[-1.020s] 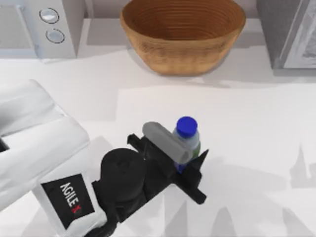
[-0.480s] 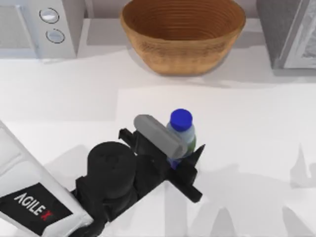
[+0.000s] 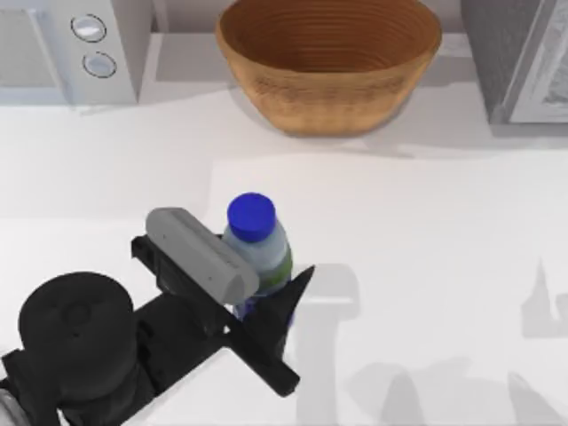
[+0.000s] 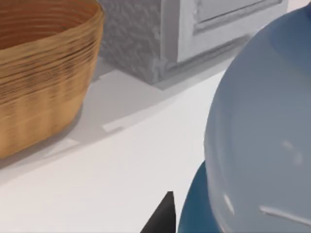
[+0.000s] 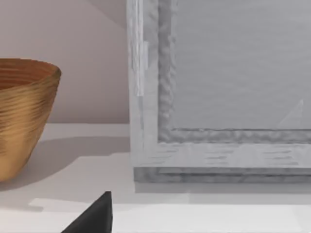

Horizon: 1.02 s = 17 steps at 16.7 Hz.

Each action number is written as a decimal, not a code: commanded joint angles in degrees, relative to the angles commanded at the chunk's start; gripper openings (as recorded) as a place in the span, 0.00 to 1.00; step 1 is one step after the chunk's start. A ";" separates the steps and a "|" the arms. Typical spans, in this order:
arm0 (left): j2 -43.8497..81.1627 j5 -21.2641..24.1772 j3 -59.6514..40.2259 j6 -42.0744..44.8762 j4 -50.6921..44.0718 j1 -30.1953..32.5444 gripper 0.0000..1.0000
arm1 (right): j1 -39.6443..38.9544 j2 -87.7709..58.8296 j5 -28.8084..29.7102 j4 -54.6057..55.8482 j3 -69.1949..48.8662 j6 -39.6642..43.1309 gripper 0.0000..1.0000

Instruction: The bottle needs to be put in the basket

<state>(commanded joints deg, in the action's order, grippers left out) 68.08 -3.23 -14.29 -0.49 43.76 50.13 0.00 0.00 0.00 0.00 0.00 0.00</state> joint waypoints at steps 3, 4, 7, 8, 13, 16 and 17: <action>-12.09 -0.47 3.71 -0.11 -8.51 0.36 0.00 | 0.00 0.00 0.00 0.00 0.00 0.00 1.00; -15.01 -0.60 4.72 -0.14 -10.84 0.42 0.00 | 0.00 0.00 0.00 0.00 0.00 0.00 1.00; -20.03 -0.86 6.57 -0.20 -15.18 0.54 0.00 | 0.00 0.00 0.00 0.00 0.00 0.00 1.00; -20.48 -0.89 6.74 -0.20 -15.58 0.55 0.00 | 0.00 0.00 0.00 0.00 0.00 0.00 1.00; -20.23 -0.90 6.57 -0.09 -15.48 0.40 0.00 | 0.00 0.00 0.00 0.00 0.00 0.00 1.00; -16.95 -2.03 3.01 -0.35 -16.35 0.62 0.00 | 0.00 0.00 0.00 0.00 0.00 0.00 1.00; -14.80 -2.82 0.61 -0.53 -17.00 0.67 0.00 | 0.00 0.00 0.00 0.00 0.00 0.00 1.00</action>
<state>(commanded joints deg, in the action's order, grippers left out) 53.28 -6.05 -13.68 -1.02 26.76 50.79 0.00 0.00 0.00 0.00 0.00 0.00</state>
